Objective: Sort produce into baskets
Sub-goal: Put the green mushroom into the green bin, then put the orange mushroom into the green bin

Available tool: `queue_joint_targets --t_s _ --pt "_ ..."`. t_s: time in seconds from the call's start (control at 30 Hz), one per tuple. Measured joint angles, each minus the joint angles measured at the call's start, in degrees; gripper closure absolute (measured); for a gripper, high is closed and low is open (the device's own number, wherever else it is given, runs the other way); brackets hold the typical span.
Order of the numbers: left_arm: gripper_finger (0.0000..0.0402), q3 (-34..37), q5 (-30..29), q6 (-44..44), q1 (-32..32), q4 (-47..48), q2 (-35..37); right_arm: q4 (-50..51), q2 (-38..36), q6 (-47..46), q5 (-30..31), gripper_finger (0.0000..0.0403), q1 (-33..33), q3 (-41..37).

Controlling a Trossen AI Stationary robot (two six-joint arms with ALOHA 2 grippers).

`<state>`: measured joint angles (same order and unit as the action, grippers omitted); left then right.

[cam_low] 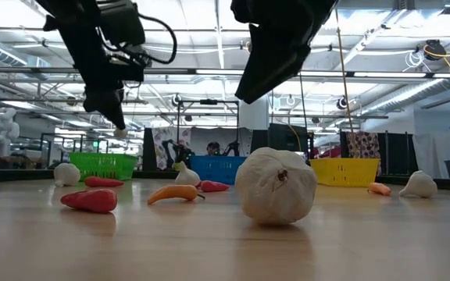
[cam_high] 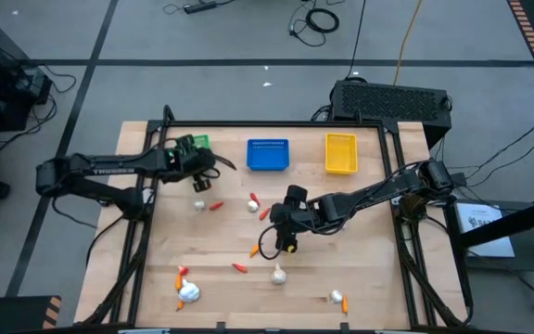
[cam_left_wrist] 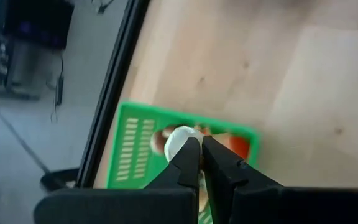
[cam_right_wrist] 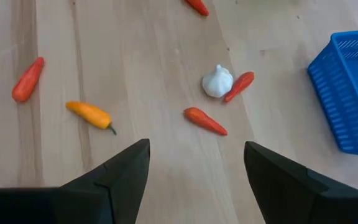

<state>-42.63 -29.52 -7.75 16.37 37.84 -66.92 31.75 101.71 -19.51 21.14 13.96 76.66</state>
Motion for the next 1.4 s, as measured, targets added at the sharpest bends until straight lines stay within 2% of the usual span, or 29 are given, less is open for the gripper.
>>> queue_joint_targets --t_s 0.13,0.33,0.67,0.87,1.07,1.23,1.4 --pt "0.0384 0.00 0.02 2.75 3.07 0.46 -0.02 0.24 0.00 2.06 -0.02 0.0151 0.00 0.00" --pt "0.0356 0.00 -0.13 6.01 5.10 2.25 -0.02 -0.16 0.00 5.14 0.01 0.0151 -0.37 0.00" --pt "0.0292 0.00 -2.97 10.79 5.41 7.83 -0.02 -0.45 0.00 5.88 0.05 0.0151 -2.43 0.00" --pt "0.0258 0.02 -2.81 11.48 5.26 7.67 -0.02 -4.18 0.00 7.16 0.04 0.0151 -4.06 0.00" --pt "0.0255 -0.33 -2.00 12.22 5.18 7.72 -0.02 -7.12 0.00 9.97 0.03 0.0151 -5.00 0.00" --pt "0.0255 -0.59 1.48 13.85 3.72 8.18 1.43 -2.65 0.00 11.78 0.03 0.0151 -5.01 0.00" --pt "0.0256 -0.61 5.26 17.63 1.17 8.20 6.70 2.86 -0.04 10.66 0.03 0.0151 -4.98 0.00"
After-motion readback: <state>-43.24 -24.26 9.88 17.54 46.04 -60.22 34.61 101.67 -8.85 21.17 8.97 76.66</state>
